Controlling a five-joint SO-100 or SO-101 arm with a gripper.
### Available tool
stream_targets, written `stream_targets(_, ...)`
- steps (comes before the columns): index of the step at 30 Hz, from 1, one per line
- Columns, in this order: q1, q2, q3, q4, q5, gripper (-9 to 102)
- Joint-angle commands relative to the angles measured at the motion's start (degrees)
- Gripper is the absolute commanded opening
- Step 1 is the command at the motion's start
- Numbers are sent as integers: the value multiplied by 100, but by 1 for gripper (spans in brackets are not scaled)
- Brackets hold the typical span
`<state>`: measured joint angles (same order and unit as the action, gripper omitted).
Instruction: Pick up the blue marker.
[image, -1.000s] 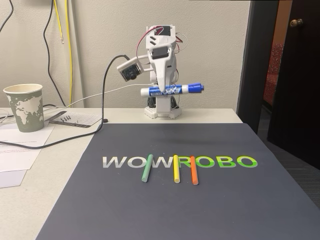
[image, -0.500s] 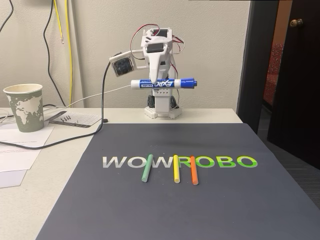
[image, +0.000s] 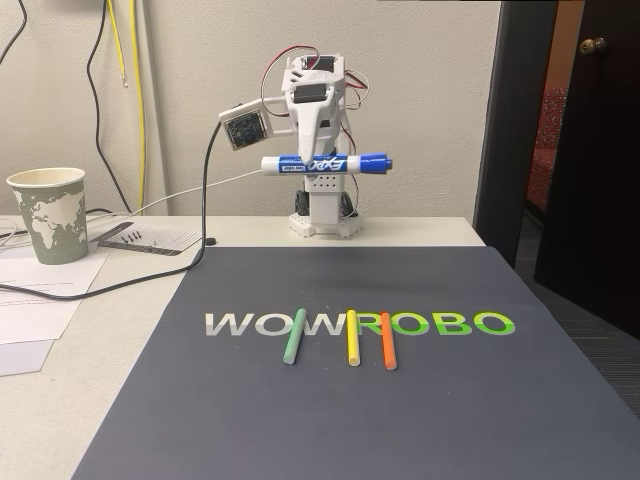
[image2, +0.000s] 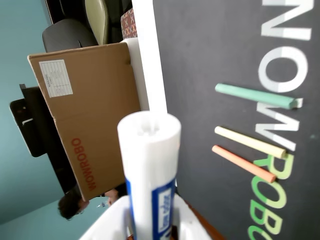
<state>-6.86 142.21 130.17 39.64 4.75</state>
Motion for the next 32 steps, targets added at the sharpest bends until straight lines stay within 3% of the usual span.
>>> stream_targets(1,9,404,193,-88,-387,0)
stream_targets(32,62,1107,738,202,-510,0)
